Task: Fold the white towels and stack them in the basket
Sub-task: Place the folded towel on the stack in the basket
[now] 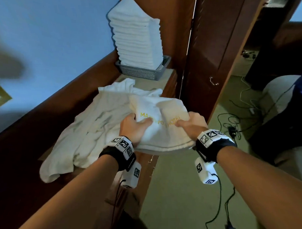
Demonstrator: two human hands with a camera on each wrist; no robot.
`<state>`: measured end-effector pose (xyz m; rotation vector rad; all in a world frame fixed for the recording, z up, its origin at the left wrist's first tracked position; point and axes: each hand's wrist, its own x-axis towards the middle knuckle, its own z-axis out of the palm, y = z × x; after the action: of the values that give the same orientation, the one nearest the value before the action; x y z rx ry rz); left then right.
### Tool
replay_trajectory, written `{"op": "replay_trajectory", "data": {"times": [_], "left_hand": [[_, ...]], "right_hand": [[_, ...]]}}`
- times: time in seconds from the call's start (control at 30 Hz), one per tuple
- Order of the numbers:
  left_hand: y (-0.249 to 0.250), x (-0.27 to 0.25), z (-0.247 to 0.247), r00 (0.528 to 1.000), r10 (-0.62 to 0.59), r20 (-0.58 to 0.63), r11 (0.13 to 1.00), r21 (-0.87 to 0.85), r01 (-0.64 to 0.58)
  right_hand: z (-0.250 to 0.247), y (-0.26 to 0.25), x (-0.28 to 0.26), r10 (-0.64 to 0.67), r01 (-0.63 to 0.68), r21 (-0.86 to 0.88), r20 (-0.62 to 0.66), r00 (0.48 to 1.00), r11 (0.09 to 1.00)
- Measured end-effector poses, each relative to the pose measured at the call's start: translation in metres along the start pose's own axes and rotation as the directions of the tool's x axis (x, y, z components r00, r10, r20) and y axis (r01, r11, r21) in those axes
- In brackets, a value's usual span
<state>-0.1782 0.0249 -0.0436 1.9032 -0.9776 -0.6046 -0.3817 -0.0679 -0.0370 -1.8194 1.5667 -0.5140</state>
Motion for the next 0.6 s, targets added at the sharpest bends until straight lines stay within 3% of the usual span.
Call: {"op": "replay_trajectory", "data": {"times": [0.33, 0.6], "left_hand": [[0.071, 0.125, 0.107, 0.996, 0.079, 0.035, 0.997, -0.019, -0.079], [0.108, 0.269, 0.148, 0.988, 0.155, 0.006, 0.988, -0.019, -0.155]], "right_hand": [[-0.069, 0.025, 0.144, 0.015, -0.019, -0.038, -0.08, 0.997, 0.999], [-0.093, -0.009, 0.293, -0.032, 0.021, -0.11, -0.093, 0.995, 0.994]]}}
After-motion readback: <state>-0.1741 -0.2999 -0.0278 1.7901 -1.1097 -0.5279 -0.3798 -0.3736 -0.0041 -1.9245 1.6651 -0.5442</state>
